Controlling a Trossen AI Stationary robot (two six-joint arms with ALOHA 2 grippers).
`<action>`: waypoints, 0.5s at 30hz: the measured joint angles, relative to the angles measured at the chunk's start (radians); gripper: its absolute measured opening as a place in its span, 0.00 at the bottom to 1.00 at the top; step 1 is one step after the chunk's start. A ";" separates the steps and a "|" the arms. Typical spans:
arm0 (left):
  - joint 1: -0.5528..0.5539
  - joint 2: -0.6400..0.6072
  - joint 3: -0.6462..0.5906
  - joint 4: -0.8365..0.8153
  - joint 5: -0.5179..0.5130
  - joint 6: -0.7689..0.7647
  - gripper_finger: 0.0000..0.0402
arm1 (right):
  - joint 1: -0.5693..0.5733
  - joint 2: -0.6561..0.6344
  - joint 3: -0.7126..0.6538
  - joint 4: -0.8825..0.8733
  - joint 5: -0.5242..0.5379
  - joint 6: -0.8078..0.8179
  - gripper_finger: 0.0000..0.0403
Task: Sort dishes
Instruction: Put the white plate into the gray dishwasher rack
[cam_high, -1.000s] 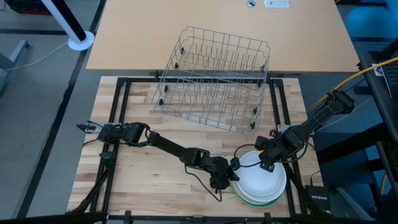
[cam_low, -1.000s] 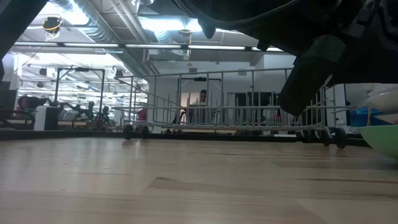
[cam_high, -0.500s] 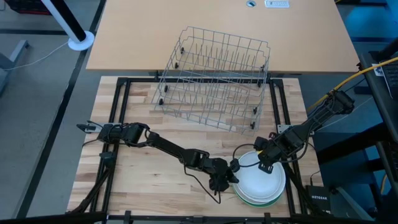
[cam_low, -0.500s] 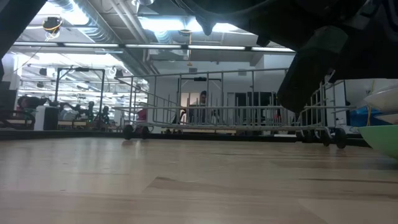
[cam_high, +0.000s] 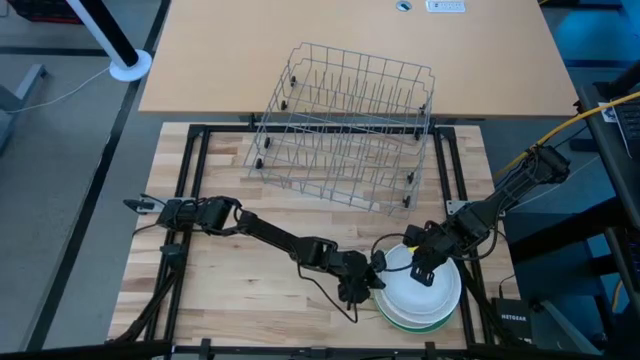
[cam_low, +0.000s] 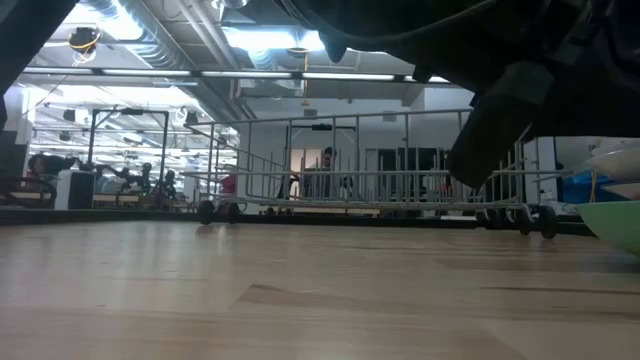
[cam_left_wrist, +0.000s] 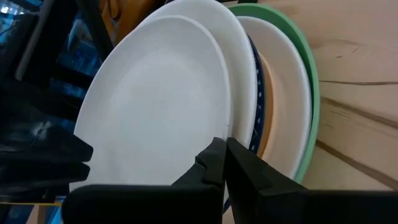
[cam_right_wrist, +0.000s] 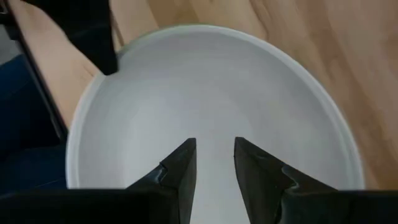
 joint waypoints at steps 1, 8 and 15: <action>0.000 0.000 0.000 0.000 0.000 0.000 0.00 | 0.000 0.000 0.000 -0.002 0.000 0.000 0.28; 0.000 0.000 0.000 -0.001 0.007 0.000 0.00 | 0.000 -0.015 0.000 -0.036 0.002 0.000 0.28; -0.002 0.001 0.000 -0.001 0.009 0.000 0.00 | 0.000 -0.055 0.020 -0.222 0.038 0.007 0.28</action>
